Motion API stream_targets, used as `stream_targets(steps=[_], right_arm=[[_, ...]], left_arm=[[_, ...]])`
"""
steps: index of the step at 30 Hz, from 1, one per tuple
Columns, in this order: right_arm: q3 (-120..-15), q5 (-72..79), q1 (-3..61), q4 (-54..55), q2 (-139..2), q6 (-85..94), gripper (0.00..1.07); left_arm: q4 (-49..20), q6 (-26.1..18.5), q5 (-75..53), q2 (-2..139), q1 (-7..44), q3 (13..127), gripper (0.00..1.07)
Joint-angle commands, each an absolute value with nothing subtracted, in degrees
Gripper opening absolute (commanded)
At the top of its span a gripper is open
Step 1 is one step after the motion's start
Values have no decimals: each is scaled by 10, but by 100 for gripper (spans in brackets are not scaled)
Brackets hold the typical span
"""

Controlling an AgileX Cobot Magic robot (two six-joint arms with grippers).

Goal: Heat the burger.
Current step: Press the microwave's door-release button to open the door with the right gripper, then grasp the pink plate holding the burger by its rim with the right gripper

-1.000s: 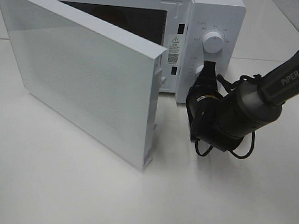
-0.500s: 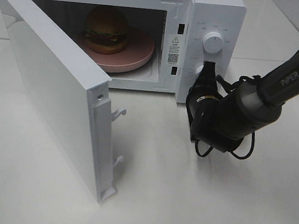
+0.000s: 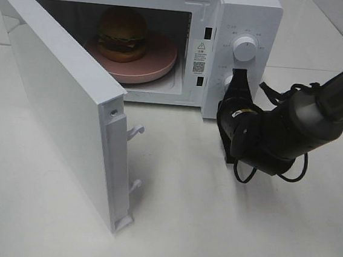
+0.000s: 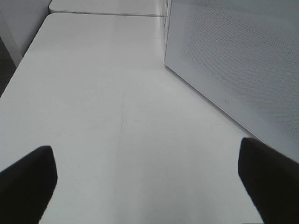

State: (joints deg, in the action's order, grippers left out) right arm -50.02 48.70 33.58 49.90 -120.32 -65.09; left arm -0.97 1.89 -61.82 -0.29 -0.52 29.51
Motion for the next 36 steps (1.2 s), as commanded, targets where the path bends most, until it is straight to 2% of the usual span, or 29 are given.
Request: stream_targets(steps=[1,14,21,30,36], right_arm=[[-480,460,335,472,-1172,-612,0],[-403,378,332,409,-1070,-488,0],[-399,218,297,316,-992,-352,0],[-399,52,258,195,-925,-285,0],[-436,-105,240,136,-892,-179,0]], left_arm=[[-10,17,-615,-12,-7,296,98],[-10,17,-615,-12,-7,296,98],[-10,17,-615,-12,-7,296,98],[-10,17,-615,-12,-7,296,98],[-10,17,-615,-12,-7,296,98]])
